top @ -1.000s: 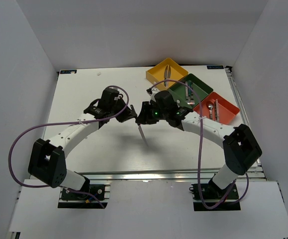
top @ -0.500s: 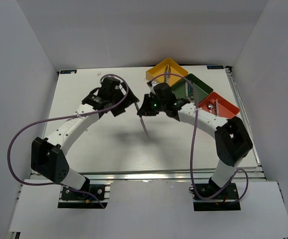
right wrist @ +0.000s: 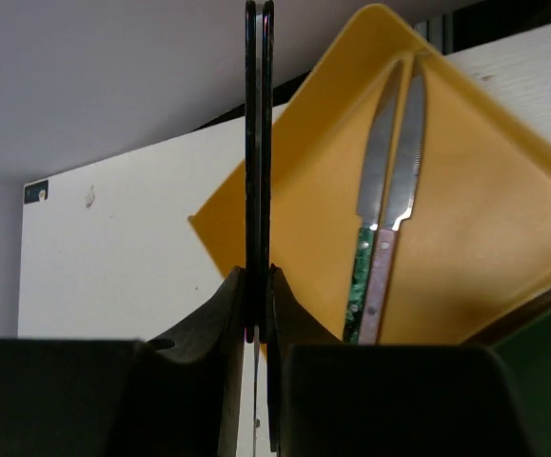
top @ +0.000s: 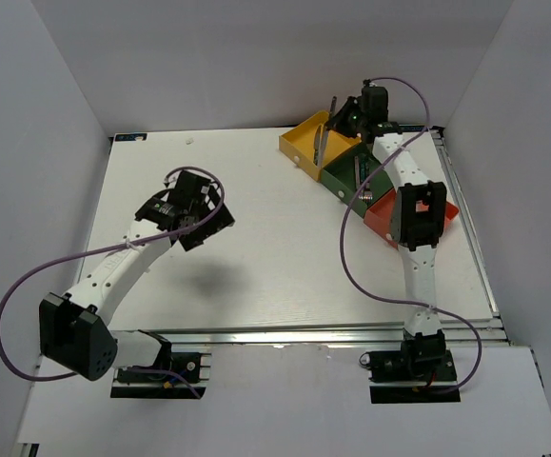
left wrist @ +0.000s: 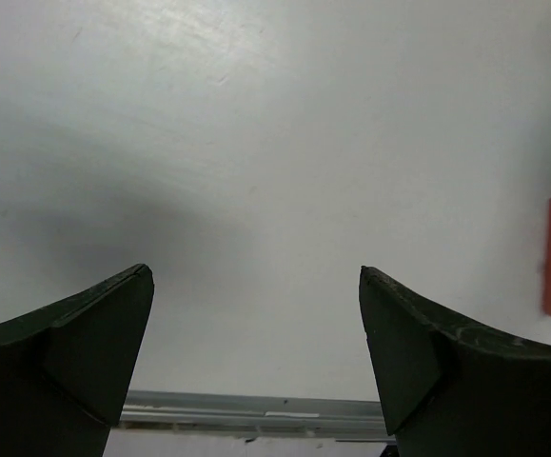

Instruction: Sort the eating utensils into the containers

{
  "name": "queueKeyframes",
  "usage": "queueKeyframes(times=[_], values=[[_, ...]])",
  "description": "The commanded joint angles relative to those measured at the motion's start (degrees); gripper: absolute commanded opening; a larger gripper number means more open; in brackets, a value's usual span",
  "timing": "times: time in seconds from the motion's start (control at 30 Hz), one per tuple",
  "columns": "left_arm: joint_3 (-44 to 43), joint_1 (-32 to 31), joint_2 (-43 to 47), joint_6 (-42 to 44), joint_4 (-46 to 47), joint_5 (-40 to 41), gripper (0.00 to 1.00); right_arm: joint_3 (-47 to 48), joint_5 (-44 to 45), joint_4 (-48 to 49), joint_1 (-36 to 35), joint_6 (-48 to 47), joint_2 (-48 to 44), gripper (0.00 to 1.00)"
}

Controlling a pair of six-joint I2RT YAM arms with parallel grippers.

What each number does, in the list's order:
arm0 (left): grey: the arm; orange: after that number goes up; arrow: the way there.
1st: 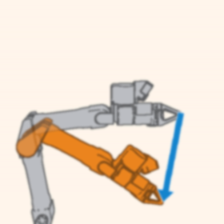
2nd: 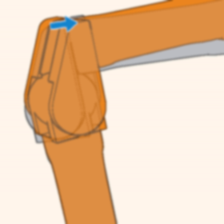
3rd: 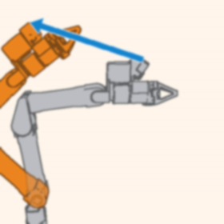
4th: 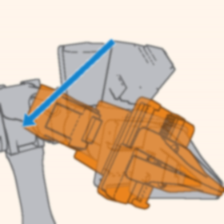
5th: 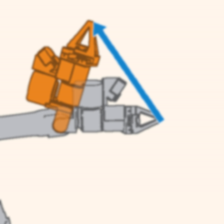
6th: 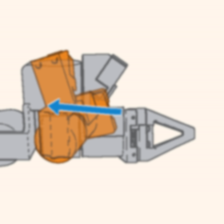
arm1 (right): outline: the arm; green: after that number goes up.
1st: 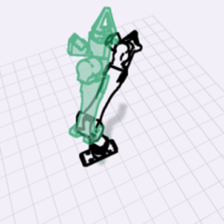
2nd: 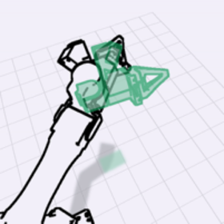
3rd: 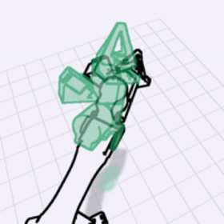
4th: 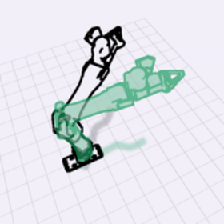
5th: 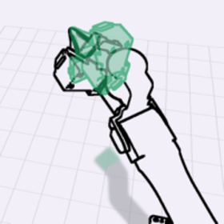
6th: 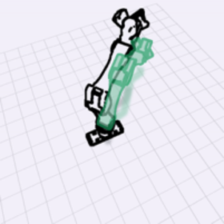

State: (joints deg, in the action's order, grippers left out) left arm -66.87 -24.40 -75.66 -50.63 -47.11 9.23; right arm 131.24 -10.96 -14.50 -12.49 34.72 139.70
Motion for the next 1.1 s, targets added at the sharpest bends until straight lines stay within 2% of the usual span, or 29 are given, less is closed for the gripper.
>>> queueKeyframes(times=[0.0, 0.07, 0.2, 0.3, 0.53, 0.77, 1.03, 1.07], values=[[2.88, -0.12, 3.94, 1.76, -1.14, -0.71, 0.98, 2.46, -3.54, 6.21, 2.37, 3.77, -0.91, 0.00], [5.34, -0.12, 4.64, 2.12, -0.97, -1.76, 0.98, 0.24, -2.58, 12.27, 3.08, 3.78, -0.92, 0.00], [9.12, -0.12, 6.05, 1.94, 1.31, -4.04, 0.98, 6.48, -2.40, 16.23, 3.09, 1.24, 3.03, 0.00], [10.97, -0.12, 6.14, 1.85, 2.46, -5.63, 0.98, 3.16, -0.65, 20.37, 2.65, 0.09, 2.86, 0.00], [10.88, -0.12, 4.64, 3.08, 2.81, -7.21, 0.98, 0.95, 3.31, 20.21, 0.80, -7.55, 3.91, 0.00], [13.78, -0.12, 4.64, 3.70, 4.48, -9.23, 0.98, 3.05, 7.00, 21.27, 0.54, -11.60, 6.46, 0.00], [15.37, -0.12, 3.59, 4.58, 5.45, -11.43, 0.98, 1.56, 6.66, 21.36, 0.36, -12.83, 7.17, 0.00], [15.19, -0.12, 2.98, 5.01, 5.37, -11.52, 0.98, 0.78, 6.74, 21.27, 0.19, -12.83, 6.73, 0.03]])
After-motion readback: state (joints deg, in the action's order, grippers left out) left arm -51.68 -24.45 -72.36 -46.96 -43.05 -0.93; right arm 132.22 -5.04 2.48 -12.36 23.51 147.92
